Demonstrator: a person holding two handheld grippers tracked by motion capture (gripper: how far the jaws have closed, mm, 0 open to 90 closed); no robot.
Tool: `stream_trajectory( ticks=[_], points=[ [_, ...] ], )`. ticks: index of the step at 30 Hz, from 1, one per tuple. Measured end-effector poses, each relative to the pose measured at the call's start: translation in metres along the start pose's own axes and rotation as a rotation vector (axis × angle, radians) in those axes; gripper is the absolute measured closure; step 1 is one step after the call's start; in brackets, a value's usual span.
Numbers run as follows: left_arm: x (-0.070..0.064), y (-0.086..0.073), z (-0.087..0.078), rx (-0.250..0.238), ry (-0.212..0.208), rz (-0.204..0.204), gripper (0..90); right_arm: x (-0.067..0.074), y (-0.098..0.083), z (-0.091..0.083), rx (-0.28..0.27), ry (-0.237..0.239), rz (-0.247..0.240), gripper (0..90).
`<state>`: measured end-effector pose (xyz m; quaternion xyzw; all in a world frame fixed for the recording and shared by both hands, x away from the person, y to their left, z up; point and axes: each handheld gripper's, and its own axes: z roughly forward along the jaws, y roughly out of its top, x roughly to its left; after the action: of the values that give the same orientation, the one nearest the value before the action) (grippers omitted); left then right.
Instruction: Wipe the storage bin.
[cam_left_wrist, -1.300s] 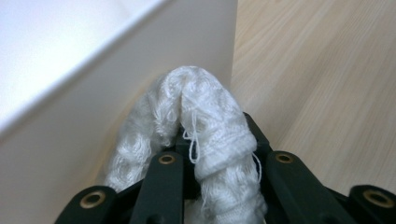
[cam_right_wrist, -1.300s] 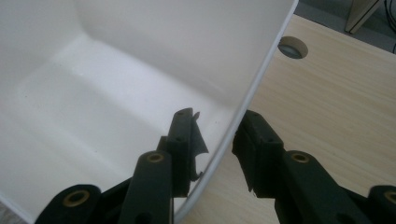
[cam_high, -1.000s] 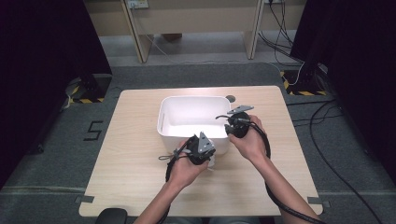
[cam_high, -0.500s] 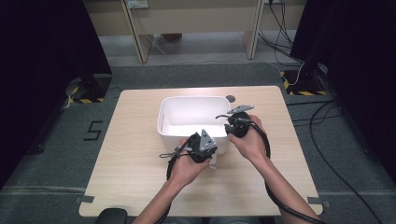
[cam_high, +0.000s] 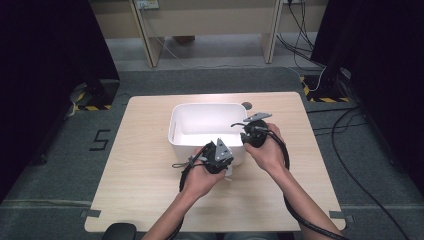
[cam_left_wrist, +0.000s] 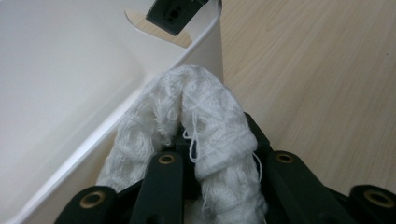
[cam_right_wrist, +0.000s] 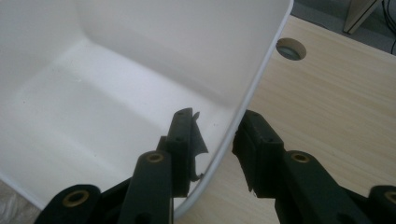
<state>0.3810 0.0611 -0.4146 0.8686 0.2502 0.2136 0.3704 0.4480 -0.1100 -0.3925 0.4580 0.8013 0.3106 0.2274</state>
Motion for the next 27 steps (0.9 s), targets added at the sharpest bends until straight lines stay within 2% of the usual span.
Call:
stream_trajectory(
  ticks=[27],
  points=[
    [-0.007,-0.011,0.023,0.039,-0.016,0.022,74.5,0.0,0.0,0.0,-0.003,0.001,0.002,67.4]
  ],
)
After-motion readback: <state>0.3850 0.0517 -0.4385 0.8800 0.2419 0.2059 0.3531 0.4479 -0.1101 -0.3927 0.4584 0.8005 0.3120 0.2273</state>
